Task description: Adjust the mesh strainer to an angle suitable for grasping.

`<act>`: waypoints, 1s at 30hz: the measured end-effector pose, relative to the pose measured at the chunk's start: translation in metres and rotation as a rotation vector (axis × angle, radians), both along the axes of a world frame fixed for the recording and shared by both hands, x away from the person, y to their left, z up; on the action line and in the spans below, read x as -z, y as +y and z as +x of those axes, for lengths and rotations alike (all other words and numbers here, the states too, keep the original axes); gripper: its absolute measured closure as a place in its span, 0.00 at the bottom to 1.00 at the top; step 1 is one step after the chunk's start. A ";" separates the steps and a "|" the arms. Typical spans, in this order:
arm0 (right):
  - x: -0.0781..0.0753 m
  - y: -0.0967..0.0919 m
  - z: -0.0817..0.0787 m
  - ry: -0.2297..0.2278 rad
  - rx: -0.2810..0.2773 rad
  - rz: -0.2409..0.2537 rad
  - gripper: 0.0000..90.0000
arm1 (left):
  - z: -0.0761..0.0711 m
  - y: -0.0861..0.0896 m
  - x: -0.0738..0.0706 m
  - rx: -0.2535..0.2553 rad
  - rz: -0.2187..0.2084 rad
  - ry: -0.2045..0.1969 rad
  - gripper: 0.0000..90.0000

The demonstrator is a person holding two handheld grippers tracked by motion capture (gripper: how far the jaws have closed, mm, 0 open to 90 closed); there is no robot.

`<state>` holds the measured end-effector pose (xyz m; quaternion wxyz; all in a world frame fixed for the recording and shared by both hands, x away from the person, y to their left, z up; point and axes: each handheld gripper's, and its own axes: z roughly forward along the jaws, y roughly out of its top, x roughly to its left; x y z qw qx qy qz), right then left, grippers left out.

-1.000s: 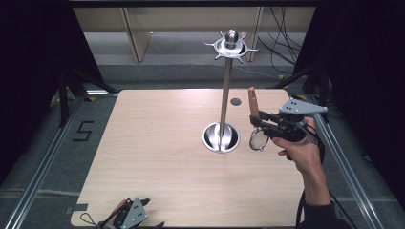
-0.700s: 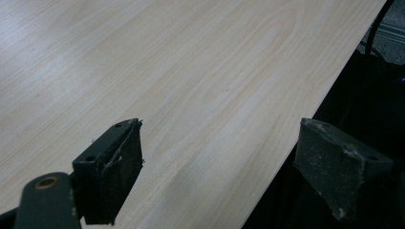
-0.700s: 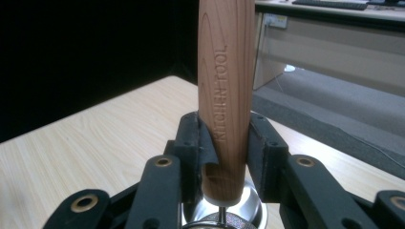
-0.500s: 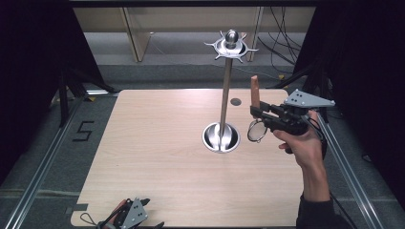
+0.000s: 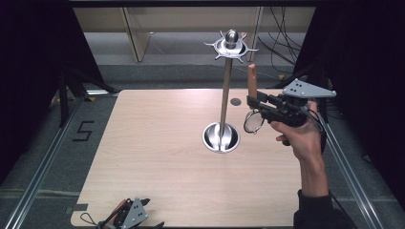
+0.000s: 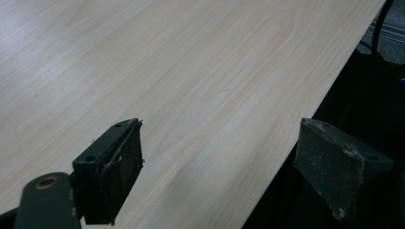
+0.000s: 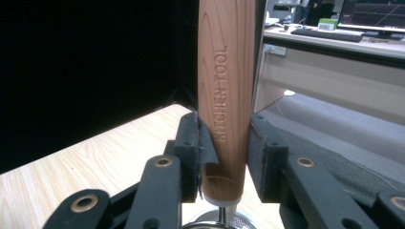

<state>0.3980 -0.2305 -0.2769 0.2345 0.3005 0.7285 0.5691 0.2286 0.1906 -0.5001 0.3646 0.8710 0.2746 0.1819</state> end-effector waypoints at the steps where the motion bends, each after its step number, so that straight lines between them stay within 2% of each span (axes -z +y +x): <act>1: -0.004 0.003 0.002 -0.013 0.002 -0.006 0.77 | 0.000 0.000 0.000 0.000 0.000 0.000 0.17; 3: -0.005 0.004 0.003 -0.026 0.008 -0.009 0.77 | 0.000 0.000 0.000 -0.001 -0.001 -0.001 0.17; 4: -0.007 0.005 0.003 -0.012 0.007 -0.002 0.77 | 0.000 0.000 0.000 0.000 0.003 -0.002 0.17; 6: -0.009 0.007 0.005 -0.017 0.010 -0.005 0.77 | 0.000 0.000 0.000 0.000 0.002 0.000 0.17; 7: -0.011 0.008 0.007 -0.031 0.019 -0.012 0.77 | 0.000 0.001 0.000 0.003 0.016 -0.002 0.17; 8: -0.011 0.008 0.007 -0.031 0.019 -0.012 0.77 | 0.000 0.000 0.000 0.001 0.001 0.000 0.17; 9: -0.012 0.009 0.008 -0.022 0.016 -0.013 0.77 | 0.000 0.001 0.000 0.003 0.014 -0.003 0.17; 11: -0.013 0.011 0.009 -0.009 0.018 -0.008 0.77 | 0.000 0.000 0.000 0.001 0.002 -0.001 0.17; 13: -0.014 0.013 0.011 -0.002 0.016 -0.012 0.77 | 0.001 0.001 0.000 0.003 0.016 -0.003 0.17; 14: -0.014 0.013 0.012 -0.009 0.017 -0.019 0.77 | 0.000 0.000 0.000 0.001 0.005 -0.001 0.17; 16: -0.014 0.015 0.013 0.019 0.029 -0.004 0.77 | 0.000 0.000 0.000 -0.001 -0.003 0.001 0.17; 17: -0.015 0.015 0.016 -0.003 0.034 -0.022 0.77 | 0.000 0.000 0.000 0.001 0.010 -0.001 0.17; 19: -0.015 0.015 0.016 0.008 0.030 -0.017 0.77 | 0.000 0.000 0.000 -0.001 -0.006 0.004 0.17; 22: -0.015 0.017 0.019 0.020 0.018 -0.011 0.77 | 0.000 0.000 0.000 0.000 -0.005 0.002 0.17; 24: -0.015 0.018 0.021 0.014 0.037 -0.025 0.77 | 0.000 0.001 0.000 0.001 0.008 0.001 0.17; 25: -0.015 0.019 0.022 0.024 0.034 -0.022 0.77 | 0.000 0.000 0.000 0.002 -0.004 0.008 0.17; 26: -0.014 0.020 0.023 0.030 0.027 -0.028 0.77 | 0.001 0.001 -0.001 0.008 0.015 0.005 0.17; 27: -0.014 0.020 0.025 0.025 0.040 -0.027 0.77 | 0.000 0.001 -0.001 0.009 0.003 -0.009 0.17; 28: -0.013 0.022 0.026 0.036 0.035 -0.021 0.77 | 0.000 0.000 0.000 0.007 -0.009 -0.005 0.17; 30: -0.013 0.022 0.027 0.040 0.032 -0.019 0.77 | 0.000 0.000 0.000 0.010 -0.007 -0.003 0.17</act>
